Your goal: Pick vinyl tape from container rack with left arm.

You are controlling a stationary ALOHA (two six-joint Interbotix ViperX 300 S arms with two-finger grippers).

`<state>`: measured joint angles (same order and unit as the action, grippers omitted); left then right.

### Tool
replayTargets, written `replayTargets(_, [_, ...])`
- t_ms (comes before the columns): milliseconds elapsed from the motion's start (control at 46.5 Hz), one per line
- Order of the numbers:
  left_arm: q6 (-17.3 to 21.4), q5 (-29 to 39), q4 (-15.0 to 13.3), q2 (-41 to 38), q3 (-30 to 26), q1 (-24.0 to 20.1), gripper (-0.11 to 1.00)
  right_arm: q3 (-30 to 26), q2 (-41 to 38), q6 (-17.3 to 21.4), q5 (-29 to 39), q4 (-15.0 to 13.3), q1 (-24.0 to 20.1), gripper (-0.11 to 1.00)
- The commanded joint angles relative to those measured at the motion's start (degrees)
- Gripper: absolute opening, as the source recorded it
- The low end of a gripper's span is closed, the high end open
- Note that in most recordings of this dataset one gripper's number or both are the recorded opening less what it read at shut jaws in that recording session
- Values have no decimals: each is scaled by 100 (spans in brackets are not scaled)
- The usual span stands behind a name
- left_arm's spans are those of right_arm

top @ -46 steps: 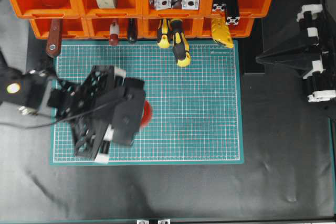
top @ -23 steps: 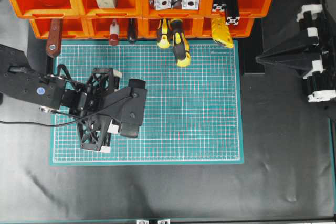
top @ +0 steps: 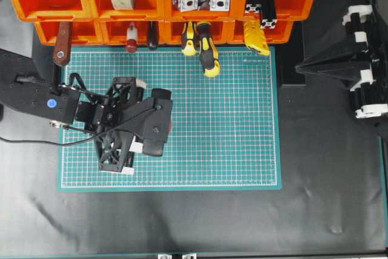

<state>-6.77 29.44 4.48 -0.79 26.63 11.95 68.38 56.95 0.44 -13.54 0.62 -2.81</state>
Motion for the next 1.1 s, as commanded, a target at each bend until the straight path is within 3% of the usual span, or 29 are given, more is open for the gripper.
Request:
replayTargets(0, [-35,-79,18,35,-105,-35,21,-167,-35,9,-26,18,9,0])
replayTargets(86, [-44,-97,9,18,-114,-53,32,-167,-35,9,-9,9,9,0])
replayTargets(237, [-35,-105,9,0,-176,-70,72,-167,-35,9,-9,18,9,0])
replayTargets(344, [-35,-114,9,0,-193,-70,88,-167,-35,9,-9,18,9,0])
replayTargets(581, [-53,-114,0,193,-149,-62,84,-158,-35,9,-9,18,9,0])
replayTargets(732, [-290,-158,9,483,-62,-70,85,-158,-35,9,-9,18,9,0])
replayTargets(839, [-483,-246,0,782,105,-44,85,-158,-44,9,-9,18,9,0])
replayTargets(1076, [-536,-352,9,1731,659,62,84,-141,-18,-35,44,18,79,0])
